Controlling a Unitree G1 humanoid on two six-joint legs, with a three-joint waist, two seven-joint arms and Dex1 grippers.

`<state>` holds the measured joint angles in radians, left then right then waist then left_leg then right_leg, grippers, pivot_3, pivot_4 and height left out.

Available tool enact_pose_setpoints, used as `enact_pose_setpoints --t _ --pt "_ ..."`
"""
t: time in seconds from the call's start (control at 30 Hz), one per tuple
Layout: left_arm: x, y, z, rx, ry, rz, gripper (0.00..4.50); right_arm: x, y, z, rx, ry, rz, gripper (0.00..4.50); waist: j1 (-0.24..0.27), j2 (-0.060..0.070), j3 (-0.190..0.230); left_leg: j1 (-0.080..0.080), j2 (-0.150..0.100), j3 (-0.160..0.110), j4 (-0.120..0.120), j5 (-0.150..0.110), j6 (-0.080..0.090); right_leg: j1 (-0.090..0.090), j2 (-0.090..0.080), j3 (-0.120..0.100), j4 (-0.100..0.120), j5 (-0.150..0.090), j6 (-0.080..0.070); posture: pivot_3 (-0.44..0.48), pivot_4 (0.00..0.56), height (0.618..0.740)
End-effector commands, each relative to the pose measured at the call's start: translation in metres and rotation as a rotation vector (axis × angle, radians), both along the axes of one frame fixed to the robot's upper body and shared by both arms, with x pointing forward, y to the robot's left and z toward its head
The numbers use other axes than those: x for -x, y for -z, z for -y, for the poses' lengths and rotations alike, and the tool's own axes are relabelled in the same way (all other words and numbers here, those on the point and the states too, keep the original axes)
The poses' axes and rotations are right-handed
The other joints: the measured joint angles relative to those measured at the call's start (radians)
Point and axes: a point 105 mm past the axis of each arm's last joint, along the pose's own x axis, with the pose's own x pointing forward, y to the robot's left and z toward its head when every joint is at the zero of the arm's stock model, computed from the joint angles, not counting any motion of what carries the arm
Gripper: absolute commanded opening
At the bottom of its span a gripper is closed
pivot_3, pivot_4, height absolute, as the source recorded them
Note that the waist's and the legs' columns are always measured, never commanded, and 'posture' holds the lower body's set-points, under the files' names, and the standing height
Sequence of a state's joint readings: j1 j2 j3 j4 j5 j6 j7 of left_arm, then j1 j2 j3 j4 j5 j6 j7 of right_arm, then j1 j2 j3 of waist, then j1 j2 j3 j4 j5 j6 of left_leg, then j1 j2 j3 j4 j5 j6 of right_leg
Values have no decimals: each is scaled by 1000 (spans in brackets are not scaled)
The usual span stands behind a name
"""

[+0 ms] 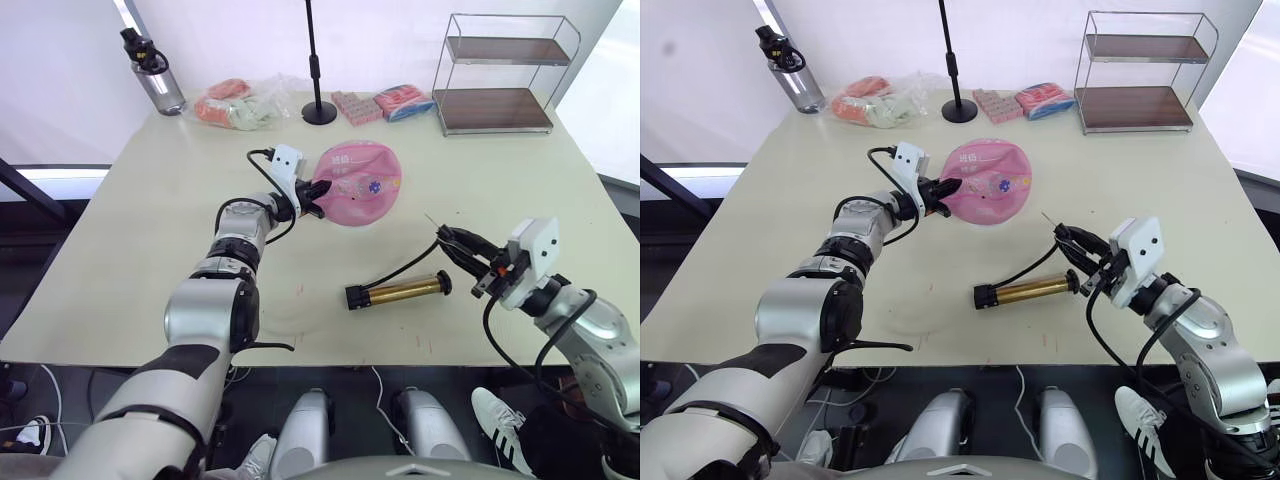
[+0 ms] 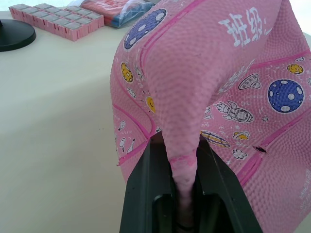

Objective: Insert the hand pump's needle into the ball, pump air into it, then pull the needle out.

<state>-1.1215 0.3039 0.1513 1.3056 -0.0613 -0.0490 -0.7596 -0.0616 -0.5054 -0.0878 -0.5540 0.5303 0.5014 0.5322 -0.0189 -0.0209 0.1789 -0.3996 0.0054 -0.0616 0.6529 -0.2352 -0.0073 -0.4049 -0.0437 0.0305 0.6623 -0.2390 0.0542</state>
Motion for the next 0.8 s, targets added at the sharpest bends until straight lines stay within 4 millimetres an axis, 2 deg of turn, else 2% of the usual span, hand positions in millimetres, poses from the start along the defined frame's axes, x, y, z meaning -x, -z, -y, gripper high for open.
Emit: enact_pose_setpoints --t 0.03,0.2,0.37,0.8 --pt "-3 -21 0 32 1 84 84 1 -13 -5 8 -3 19 310 1 0 0 0 0 0 0 0 0 0 0 0 0 0 0 0 150 731" --pt "0 -18 8 77 2 105 84 -13 -15 -7 29 23 -42 310 3 0 0 0 0 0 0 0 0 0 0 0 0 0 0 0 150 731" --pt "0 -15 16 116 -32 127 84 -27 -12 -13 127 21 -142 310 9 0 0 -1 0 -1 0 0 0 0 0 -1 0 0 0 0 150 731" --pt "8 -2 23 78 -28 149 84 -65 -22 -34 292 -44 -367 310 5 0 0 -1 0 -2 0 0 0 0 -1 -2 0 0 -1 0 150 731"
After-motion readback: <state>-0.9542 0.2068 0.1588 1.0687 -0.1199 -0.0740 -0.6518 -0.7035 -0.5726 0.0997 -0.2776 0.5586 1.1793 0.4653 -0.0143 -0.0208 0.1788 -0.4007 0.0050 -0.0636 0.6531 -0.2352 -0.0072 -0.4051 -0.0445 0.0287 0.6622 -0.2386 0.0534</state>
